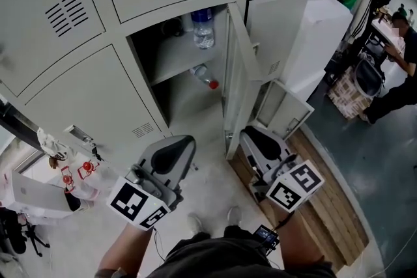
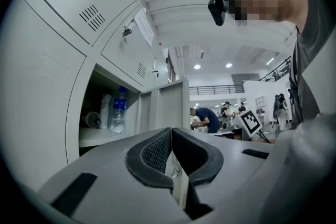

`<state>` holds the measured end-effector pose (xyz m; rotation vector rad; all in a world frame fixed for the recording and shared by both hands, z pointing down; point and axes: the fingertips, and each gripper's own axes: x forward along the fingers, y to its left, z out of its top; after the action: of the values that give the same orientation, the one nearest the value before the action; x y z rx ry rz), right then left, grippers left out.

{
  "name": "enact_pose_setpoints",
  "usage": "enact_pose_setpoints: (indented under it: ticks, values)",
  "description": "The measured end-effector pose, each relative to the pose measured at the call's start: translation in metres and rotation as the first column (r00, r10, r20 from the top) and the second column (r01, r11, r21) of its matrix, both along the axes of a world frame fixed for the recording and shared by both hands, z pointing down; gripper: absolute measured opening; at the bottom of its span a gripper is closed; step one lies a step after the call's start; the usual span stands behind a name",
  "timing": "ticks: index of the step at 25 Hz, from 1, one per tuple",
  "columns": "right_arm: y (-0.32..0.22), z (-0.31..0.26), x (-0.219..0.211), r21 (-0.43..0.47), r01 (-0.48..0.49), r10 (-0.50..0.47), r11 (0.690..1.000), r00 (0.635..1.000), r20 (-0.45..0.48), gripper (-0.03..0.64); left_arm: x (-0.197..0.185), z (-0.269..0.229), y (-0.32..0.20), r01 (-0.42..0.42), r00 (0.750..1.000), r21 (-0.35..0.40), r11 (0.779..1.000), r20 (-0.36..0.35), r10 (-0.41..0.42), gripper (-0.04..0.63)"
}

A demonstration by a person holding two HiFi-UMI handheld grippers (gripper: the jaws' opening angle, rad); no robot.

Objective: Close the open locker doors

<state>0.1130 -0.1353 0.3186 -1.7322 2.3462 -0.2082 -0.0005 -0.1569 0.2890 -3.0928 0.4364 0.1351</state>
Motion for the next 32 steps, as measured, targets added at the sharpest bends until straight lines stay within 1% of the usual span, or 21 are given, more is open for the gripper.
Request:
enact_pose_setpoints:
  ticks: [15, 32]
  values:
    - [-0.029, 0.000, -0.048, 0.001, 0.004, -0.004, 1.000, 1.000, 0.021, 0.034, -0.038, 0.001, -0.018, 0.003, 1.000, -0.001, 1.000, -0.004, -0.003, 0.009]
    - [-0.061, -0.001, -0.083, -0.001, 0.047, -0.047, 0.999, 0.999, 0.022, 0.034, -0.075, -0.002, -0.039, 0.058, 0.998, 0.003, 0.998, -0.015, -0.058, 0.009]
